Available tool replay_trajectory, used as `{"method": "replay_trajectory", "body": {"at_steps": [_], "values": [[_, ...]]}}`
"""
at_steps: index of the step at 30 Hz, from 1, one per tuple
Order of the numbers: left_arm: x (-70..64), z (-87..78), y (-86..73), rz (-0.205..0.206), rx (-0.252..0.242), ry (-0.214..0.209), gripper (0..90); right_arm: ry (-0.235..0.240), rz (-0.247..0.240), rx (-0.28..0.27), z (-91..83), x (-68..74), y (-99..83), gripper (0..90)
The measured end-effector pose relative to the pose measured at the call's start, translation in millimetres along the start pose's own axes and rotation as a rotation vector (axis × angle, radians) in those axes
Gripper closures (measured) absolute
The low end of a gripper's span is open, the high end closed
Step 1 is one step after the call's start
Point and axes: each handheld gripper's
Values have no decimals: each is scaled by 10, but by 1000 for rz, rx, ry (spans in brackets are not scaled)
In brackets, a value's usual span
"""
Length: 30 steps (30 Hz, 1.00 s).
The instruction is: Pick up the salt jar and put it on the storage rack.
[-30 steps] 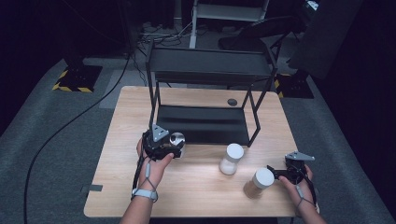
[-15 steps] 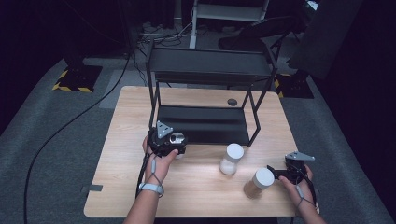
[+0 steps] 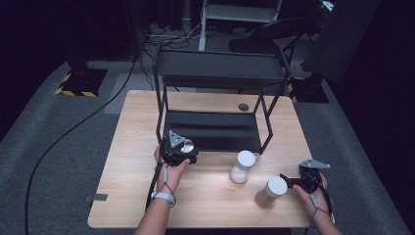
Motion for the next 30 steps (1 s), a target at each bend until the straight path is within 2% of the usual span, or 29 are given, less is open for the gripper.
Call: {"method": "replay_trajectory", "body": {"at_steps": [3,8,12,16,17,19,23,30], "values": [[-5,33,-22,-5,14,6,98,0,0,0,0,0,0,19],[-11,72,-50,7,29,24,137,0,0,0,0,-1,0,18],[-8,107,-70,19,35,21,169,0,0,0,0,0,0,19],[-31,124,-91,37,24,23,244,0,0,0,0,-1,0,19],[-33,125,-94,40,23,22,290,0,0,0,0,-1,0,19],[-65,126,-97,52,22,34,293,0,0,0,0,-1,0,19],[-59,125,-99,54,21,32,296,0,0,0,0,-1,0,19],[-68,100,-67,43,28,32,298,0,0,0,0,0,1,19]]}}
Point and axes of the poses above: each handheld gripper's, and its own axes: z roughly forward along the jaws, y roughly out of its top, x roughly to its left, and after that the axes turned 7 degrees about -z, right-handed
